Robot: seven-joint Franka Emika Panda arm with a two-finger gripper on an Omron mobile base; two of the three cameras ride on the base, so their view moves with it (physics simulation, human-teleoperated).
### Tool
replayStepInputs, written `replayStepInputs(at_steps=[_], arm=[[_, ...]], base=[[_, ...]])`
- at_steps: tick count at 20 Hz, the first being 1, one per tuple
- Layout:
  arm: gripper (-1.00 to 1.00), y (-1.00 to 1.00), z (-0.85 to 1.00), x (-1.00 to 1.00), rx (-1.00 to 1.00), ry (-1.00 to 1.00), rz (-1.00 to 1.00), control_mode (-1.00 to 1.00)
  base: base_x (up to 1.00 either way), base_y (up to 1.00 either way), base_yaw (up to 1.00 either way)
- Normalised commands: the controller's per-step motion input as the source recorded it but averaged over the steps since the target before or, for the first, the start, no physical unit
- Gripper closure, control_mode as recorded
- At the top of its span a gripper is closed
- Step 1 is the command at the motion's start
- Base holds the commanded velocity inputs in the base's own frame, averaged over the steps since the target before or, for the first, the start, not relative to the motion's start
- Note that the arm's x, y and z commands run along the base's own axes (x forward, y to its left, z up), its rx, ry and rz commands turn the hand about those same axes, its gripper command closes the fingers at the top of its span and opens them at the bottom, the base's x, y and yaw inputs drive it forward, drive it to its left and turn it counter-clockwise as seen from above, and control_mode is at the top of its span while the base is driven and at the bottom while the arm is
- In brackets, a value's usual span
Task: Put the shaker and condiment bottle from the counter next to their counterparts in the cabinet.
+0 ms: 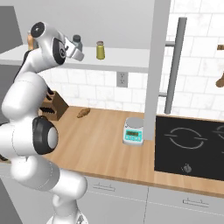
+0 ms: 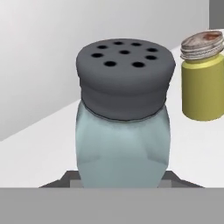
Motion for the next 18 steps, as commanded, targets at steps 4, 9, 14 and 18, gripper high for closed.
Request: replayStepInputs(at_steps=[4,9,14,18], arm=[[1.0,-0.05,0.0,0.12,-0.07,0.0,0.0,-1.0],[1.0,-0.17,0.0,0.08,-0.04,0.0,0.0,-1.0],[1.0,-0.09,0.0,0.0,0.0,0.0,0.0,-1.0],[1.0,0.18,-0.13,0.0,0.0,0.0,0.0,-1.0]], base=[[0.0,0.0,0.0],[0.0,0.0,0.0],[0.0,0.0,0.0],[0.0,0.0,0.0]])
